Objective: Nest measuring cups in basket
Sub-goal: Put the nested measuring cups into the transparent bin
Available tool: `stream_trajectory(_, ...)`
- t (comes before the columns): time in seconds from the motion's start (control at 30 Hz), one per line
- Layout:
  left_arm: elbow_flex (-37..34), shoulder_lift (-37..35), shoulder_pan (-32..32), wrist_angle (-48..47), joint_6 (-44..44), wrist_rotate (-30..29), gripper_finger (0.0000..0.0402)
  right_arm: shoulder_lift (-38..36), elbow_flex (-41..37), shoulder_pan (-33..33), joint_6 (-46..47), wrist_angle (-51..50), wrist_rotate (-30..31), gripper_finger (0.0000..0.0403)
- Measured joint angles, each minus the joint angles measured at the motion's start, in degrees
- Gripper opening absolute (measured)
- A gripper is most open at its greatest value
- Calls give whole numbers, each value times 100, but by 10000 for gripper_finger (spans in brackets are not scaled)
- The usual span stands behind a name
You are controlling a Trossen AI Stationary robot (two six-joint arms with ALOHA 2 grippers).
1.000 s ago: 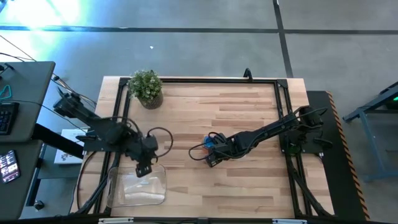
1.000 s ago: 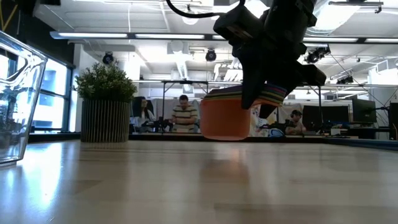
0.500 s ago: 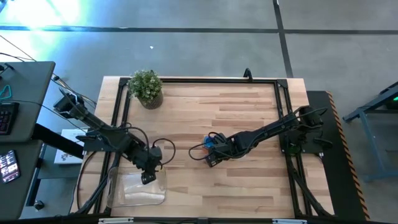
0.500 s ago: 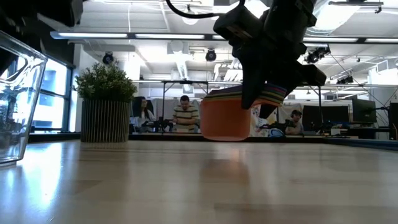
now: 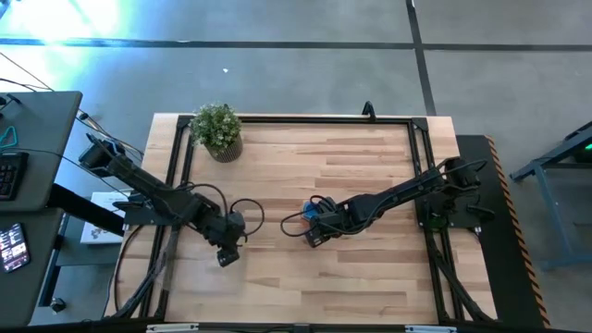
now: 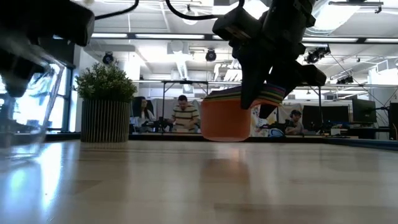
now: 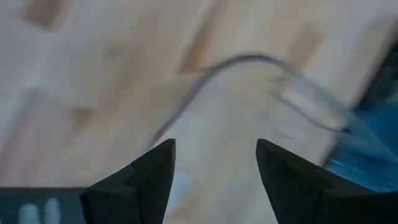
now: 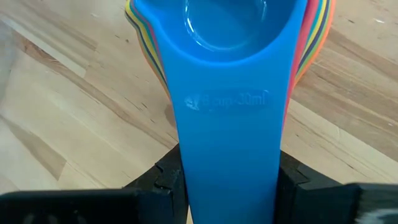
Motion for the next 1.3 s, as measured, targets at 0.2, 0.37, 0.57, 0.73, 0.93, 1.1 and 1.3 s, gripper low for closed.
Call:
stream_trajectory(0.2,24,32,-88,245,-86,149,216,0,0,0,0,2,2,124)
stream_trajectory(0.37,20,283,-80,461,-29,167,216,0,2,0,0,-2,25,124)
stream_trajectory(0.57,25,808,117,929,172,292,216,0,2,0,13,15,31,124)
stream_trajectory(0.73,25,957,330,1053,480,286,216,0,4,0,38,18,40,124)
stream_trajectory(0.93,27,974,745,1143,921,280,216,0,4,0,63,10,59,124)
stream_trajectory(1.1,27,974,1053,1183,1370,329,216,0,4,0,151,26,155,124)
stream_trajectory(1.3,27,974,1386,1229,1775,564,216,0,4,-26,173,49,165,124)
